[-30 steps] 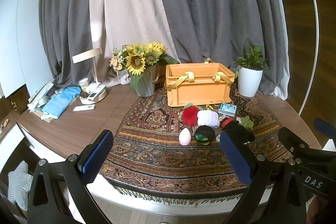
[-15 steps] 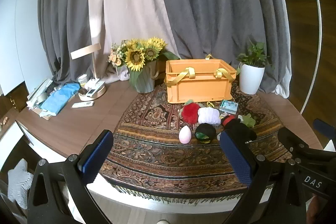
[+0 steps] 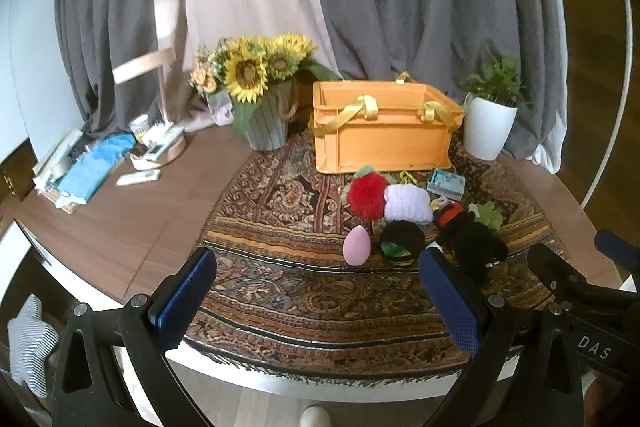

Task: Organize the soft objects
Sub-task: 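Move the left tool to the pink egg sponge while the right tool approaches the black Mickey plush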

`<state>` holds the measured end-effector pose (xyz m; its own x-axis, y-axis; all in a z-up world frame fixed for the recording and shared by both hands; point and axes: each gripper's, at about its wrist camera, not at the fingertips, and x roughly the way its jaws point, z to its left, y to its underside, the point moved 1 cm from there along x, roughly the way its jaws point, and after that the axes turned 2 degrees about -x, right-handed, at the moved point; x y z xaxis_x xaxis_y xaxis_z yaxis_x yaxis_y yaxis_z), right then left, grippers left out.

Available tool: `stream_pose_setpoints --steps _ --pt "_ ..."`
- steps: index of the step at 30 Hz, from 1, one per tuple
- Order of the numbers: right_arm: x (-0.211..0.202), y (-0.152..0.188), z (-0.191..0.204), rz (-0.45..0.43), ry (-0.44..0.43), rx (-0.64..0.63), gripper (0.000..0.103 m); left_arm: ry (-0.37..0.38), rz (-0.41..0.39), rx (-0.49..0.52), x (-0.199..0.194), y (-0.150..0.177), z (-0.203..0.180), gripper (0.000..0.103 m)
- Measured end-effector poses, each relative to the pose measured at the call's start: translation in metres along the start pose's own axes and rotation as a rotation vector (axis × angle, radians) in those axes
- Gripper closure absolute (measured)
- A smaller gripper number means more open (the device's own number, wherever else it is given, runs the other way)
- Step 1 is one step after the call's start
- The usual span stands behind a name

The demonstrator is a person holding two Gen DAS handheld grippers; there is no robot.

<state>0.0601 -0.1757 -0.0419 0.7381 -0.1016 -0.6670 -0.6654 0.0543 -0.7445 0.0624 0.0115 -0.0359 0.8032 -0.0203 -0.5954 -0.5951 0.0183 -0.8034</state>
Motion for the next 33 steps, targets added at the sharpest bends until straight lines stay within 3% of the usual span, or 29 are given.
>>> stream_pose_setpoints --steps 11,20,25,29,33 --pt "0.071 0.0 0.014 0.122 0.066 0.016 0.001 0.082 0.087 0.045 0.081 -0.004 0.003 0.003" --pt "0.105 0.006 0.023 0.138 0.168 0.003 0.001 0.131 0.101 0.095 0.127 0.002 0.005 0.007" --pt "0.123 0.007 0.023 0.156 0.203 -0.078 0.001 0.133 0.116 0.119 0.148 0.008 -0.002 0.009" --pt "0.141 0.008 0.019 0.177 0.19 -0.122 0.001 0.118 0.147 0.131 0.167 0.014 -0.013 0.016" --pt "0.156 0.008 0.014 0.185 0.185 -0.163 0.001 0.099 0.182 0.129 0.18 0.021 -0.021 0.016"
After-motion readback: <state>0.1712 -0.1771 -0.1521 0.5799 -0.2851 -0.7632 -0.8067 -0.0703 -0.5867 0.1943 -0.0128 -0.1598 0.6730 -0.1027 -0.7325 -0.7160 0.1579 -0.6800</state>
